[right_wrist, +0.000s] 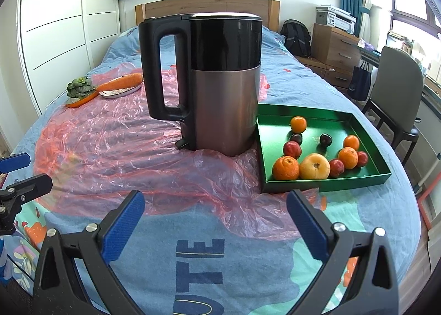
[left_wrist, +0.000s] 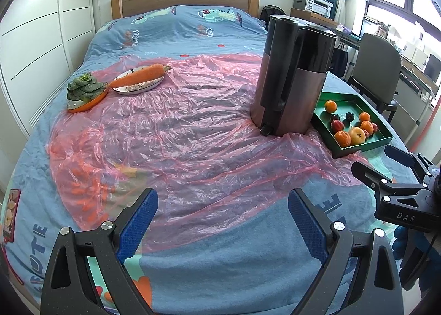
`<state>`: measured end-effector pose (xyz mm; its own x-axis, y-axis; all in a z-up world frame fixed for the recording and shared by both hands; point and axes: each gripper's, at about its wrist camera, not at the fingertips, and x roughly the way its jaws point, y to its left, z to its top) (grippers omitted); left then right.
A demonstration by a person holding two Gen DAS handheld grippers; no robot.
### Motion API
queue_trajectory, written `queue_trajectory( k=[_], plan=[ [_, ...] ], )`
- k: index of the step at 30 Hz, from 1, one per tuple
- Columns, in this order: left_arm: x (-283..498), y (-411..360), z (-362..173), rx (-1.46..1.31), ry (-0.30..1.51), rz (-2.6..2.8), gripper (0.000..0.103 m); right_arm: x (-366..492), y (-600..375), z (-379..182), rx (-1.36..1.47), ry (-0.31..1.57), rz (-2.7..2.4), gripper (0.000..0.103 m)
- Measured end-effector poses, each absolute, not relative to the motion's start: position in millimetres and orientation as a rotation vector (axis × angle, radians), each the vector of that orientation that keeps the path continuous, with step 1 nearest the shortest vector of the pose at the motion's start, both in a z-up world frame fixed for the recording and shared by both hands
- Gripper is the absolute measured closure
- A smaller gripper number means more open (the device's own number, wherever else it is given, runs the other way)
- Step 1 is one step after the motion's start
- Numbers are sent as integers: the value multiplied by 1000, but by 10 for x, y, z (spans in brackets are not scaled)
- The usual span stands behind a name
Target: Organize fruits
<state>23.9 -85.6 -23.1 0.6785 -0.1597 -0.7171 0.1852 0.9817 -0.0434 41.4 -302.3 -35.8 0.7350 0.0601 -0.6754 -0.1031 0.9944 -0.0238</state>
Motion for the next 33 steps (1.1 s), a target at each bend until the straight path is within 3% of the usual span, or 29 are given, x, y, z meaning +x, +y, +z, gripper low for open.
queue_trajectory(
  k=[33],
  plan=[
    [245,-822,-184,19,812,-202,7,407,-3013,-375,-79,752,88,0]
  ],
)
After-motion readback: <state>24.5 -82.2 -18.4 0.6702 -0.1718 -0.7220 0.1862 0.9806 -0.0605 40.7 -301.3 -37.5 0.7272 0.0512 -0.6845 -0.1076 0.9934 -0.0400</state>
